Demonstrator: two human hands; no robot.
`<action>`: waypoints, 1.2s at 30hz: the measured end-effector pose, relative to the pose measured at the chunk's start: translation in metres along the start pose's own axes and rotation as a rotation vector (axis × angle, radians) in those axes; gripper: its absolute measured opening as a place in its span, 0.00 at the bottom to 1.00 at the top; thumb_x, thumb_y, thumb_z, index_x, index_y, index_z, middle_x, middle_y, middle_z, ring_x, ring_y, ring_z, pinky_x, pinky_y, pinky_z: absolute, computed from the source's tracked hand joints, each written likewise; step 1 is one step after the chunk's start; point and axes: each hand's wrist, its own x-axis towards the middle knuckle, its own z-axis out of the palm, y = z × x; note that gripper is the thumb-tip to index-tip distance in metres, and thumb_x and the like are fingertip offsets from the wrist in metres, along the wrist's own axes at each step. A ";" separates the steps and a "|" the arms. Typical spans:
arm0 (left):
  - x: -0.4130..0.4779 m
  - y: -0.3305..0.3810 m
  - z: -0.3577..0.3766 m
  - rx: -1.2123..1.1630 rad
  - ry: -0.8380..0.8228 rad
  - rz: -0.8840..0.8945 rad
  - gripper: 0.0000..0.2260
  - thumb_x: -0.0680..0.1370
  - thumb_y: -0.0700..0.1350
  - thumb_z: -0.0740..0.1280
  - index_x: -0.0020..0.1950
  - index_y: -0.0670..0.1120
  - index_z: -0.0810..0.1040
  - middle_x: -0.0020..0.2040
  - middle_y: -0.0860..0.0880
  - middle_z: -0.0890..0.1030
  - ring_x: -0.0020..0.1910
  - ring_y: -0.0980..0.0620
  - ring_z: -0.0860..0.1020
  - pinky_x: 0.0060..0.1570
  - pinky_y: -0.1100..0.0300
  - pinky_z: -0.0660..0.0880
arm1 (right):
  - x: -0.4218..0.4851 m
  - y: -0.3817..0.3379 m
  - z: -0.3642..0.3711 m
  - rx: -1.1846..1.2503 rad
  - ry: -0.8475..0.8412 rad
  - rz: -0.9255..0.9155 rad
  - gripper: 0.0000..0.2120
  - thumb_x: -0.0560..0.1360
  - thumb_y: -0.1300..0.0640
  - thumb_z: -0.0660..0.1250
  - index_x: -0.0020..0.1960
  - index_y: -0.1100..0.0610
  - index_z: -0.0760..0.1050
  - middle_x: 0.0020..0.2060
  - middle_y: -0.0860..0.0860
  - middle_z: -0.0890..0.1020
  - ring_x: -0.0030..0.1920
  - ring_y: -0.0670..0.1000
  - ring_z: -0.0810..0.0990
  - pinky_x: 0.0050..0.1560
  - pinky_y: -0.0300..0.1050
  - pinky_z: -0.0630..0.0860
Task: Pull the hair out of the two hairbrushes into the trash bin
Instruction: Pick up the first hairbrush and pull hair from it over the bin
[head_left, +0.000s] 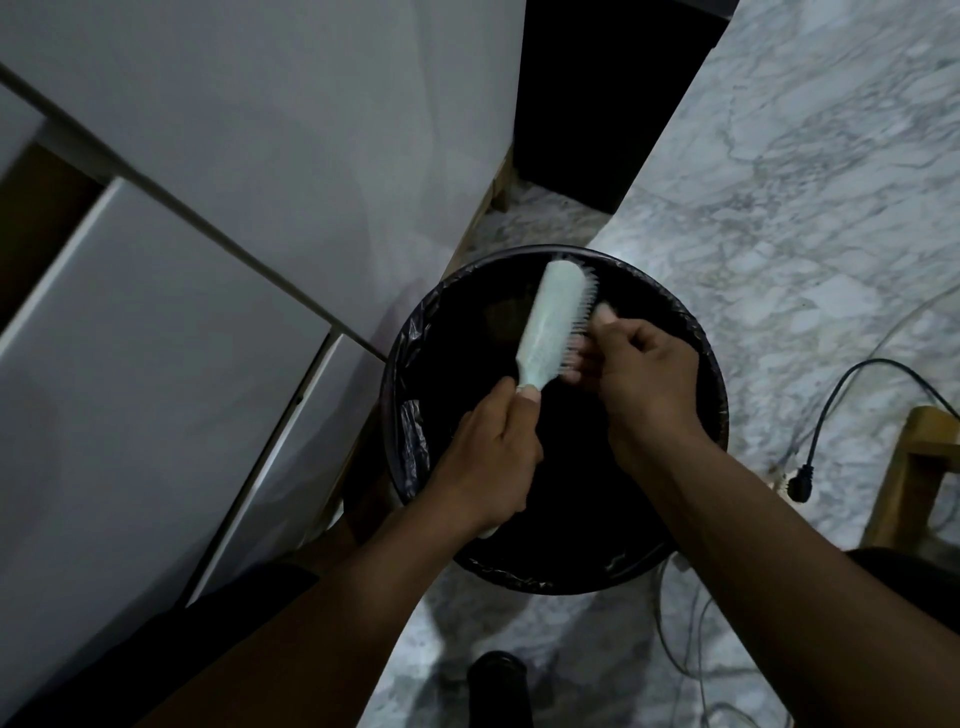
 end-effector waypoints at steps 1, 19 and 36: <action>0.000 0.001 -0.001 -0.026 0.002 -0.023 0.14 0.85 0.52 0.52 0.41 0.51 0.68 0.30 0.49 0.73 0.17 0.57 0.69 0.22 0.61 0.68 | -0.001 -0.003 0.001 0.065 0.012 0.053 0.13 0.82 0.53 0.65 0.44 0.62 0.76 0.30 0.53 0.83 0.28 0.48 0.82 0.30 0.41 0.80; 0.003 -0.003 -0.001 -0.221 -0.118 -0.101 0.14 0.83 0.53 0.53 0.43 0.47 0.70 0.27 0.52 0.70 0.22 0.49 0.67 0.22 0.60 0.68 | 0.015 0.000 -0.009 0.238 -0.285 0.286 0.23 0.84 0.48 0.57 0.33 0.55 0.65 0.24 0.51 0.67 0.24 0.48 0.65 0.27 0.40 0.65; 0.000 0.002 -0.005 0.005 -0.105 -0.015 0.14 0.85 0.53 0.53 0.41 0.52 0.69 0.30 0.50 0.73 0.17 0.57 0.70 0.21 0.62 0.67 | 0.010 0.003 -0.011 -0.128 -0.127 -0.013 0.24 0.84 0.46 0.59 0.33 0.58 0.70 0.22 0.51 0.73 0.21 0.49 0.71 0.24 0.39 0.70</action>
